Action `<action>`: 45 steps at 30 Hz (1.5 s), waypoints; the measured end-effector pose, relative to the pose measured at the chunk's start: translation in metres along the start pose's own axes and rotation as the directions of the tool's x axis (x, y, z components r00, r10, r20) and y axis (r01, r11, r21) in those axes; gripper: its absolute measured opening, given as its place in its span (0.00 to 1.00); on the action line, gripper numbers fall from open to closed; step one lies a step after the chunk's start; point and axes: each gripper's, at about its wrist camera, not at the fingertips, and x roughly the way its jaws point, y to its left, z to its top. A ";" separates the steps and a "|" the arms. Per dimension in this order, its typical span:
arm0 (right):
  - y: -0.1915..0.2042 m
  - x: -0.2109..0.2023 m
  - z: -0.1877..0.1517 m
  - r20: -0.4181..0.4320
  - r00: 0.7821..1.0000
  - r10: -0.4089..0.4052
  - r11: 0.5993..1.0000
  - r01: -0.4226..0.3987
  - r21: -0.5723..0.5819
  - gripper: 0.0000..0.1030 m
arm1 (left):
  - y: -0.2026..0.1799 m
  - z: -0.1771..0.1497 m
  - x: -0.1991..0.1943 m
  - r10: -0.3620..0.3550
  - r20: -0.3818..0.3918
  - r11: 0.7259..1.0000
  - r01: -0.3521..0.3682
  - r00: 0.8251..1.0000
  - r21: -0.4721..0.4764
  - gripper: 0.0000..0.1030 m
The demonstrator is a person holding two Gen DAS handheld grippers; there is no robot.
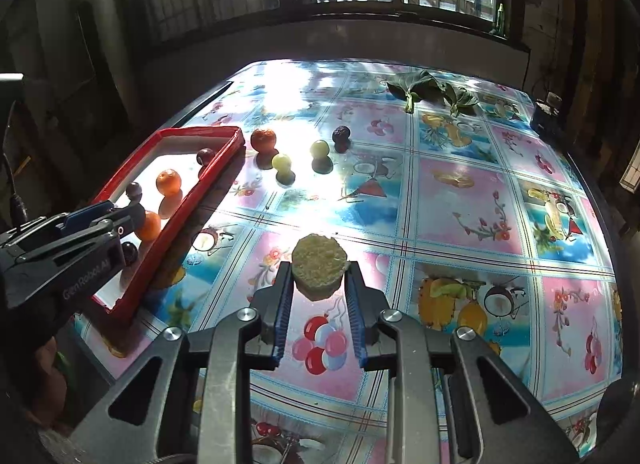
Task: Organize fruits
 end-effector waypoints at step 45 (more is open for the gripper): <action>0.153 0.182 0.143 -0.187 0.931 0.313 0.940 -0.332 -0.080 0.27 | 0.152 0.079 0.146 0.006 -0.248 0.946 -0.086 0.969 -0.313 0.31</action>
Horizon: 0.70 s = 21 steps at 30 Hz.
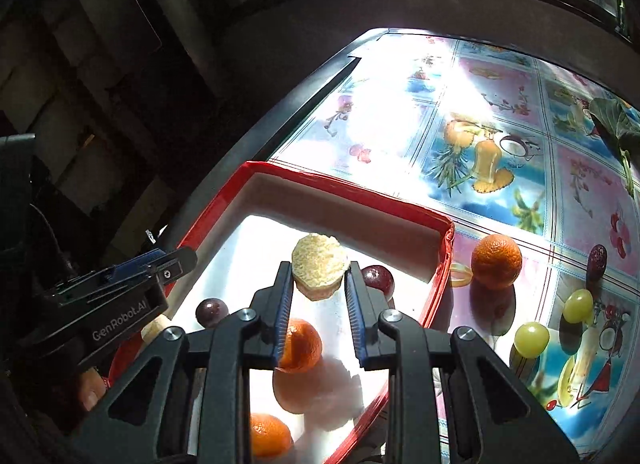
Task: Organize fruits
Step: 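Open the left tool to drop the red date while the right tool releases the white chunk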
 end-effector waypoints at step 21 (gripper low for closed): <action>0.012 0.042 0.005 -0.089 0.996 -0.031 0.993 0.020 -0.117 0.33 | 0.012 0.000 0.028 -0.016 -0.099 0.997 0.008 0.995 -0.080 0.32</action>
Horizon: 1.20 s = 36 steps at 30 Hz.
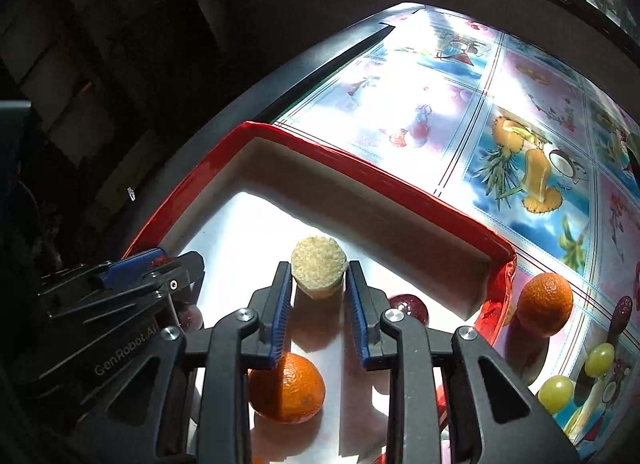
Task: Organize fruits
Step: 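Open the left tool to drop the red date while the right tool releases the white chunk, then withdraw both tools from the tray toward the remaining fruit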
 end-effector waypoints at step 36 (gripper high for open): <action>-0.127 -0.162 -0.169 0.160 0.981 -0.108 0.931 0.043 0.361 0.49 | -0.112 -0.110 -0.094 -0.185 0.076 0.950 0.158 0.980 0.271 0.60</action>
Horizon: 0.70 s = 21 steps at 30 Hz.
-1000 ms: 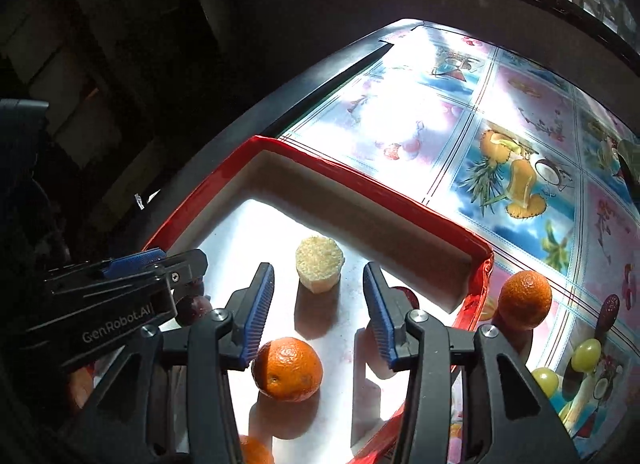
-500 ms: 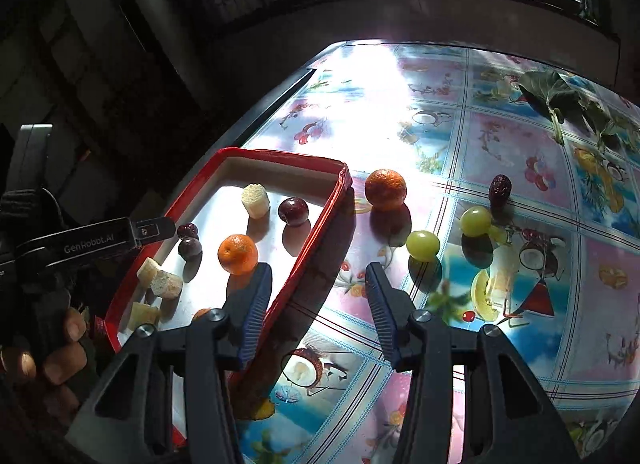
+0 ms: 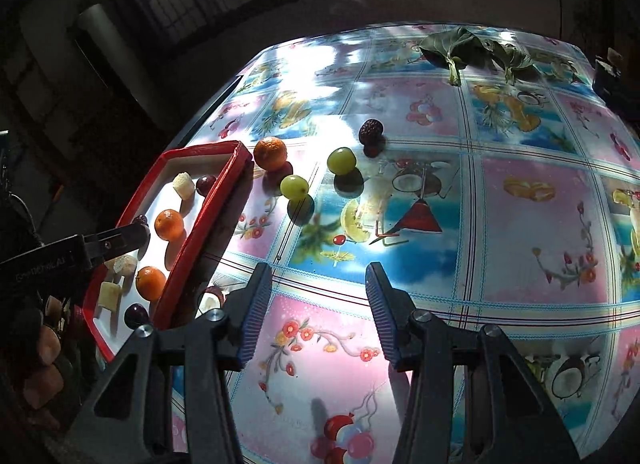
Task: Organize fruits
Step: 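Withdraw both tools from the tray toward the remaining fruit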
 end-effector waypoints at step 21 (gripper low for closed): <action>-0.018 -0.002 0.000 -0.003 1.000 -0.004 1.000 0.004 0.028 0.49 | -0.024 -0.004 0.005 -0.012 -0.026 0.999 0.013 1.000 0.048 0.60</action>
